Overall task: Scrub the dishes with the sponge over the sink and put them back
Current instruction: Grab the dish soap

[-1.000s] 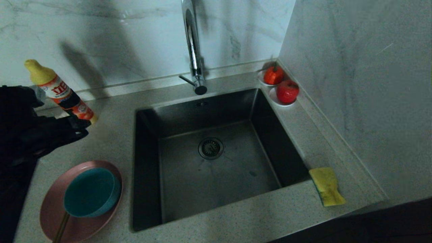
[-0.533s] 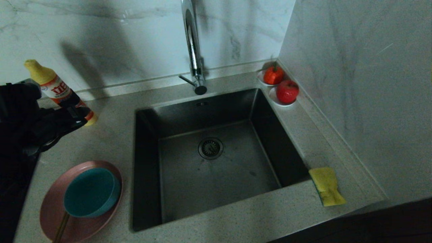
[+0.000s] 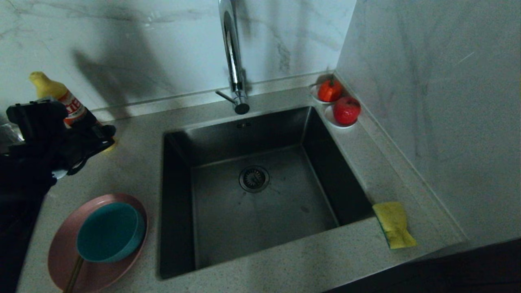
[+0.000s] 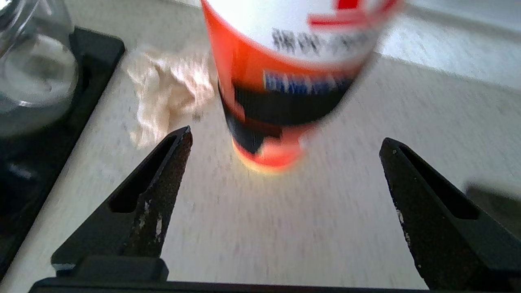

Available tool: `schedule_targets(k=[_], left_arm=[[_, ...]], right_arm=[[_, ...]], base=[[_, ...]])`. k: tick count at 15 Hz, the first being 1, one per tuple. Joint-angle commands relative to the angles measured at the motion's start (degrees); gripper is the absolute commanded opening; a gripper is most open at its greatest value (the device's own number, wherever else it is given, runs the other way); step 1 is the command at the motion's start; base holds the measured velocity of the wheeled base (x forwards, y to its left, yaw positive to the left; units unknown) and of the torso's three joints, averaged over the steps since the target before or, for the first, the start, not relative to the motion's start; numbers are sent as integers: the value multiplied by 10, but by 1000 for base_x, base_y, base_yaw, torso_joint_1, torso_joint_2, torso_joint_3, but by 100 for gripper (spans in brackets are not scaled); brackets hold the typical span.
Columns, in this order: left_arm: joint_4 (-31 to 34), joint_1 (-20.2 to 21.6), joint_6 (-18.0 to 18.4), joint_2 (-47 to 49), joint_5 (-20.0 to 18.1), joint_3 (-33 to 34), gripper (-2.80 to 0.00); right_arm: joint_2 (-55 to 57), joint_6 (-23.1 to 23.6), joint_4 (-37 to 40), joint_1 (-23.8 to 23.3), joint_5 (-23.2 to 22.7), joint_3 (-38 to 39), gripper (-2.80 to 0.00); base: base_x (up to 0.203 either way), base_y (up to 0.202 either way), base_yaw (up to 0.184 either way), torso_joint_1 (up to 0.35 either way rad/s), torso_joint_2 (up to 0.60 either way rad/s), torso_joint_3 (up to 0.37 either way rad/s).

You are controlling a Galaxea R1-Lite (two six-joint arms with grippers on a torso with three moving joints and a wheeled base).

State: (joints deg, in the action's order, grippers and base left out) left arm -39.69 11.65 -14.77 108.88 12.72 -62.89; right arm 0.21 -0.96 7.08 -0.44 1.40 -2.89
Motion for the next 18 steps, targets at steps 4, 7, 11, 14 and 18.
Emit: schedule_targets(k=[4,7,11,14,18], left_arm=[[-21,-1,-2,67,7,-58,0],[-21,-1,-3,87,7,-88,0],[-55,-1,-2,115,7,-127,0],[-62,-1,1,117,8,-135,0],[-66,-1,4,116,17,-142,0]], right_arm=[[0,0,0,0,0,0,-280],[0,0,0,0,0,0,-280],[0,0,0,0,0,0,-280],[0,0,0,0,0,0,-280],[0,0,0,0,0,0,-280]], base=[[0,0,0,0,0,0],[0,0,0,0,0,0],[0,0,0,0,0,0],[0,0,0,0,0,0],[0,0,0,0,0,0]])
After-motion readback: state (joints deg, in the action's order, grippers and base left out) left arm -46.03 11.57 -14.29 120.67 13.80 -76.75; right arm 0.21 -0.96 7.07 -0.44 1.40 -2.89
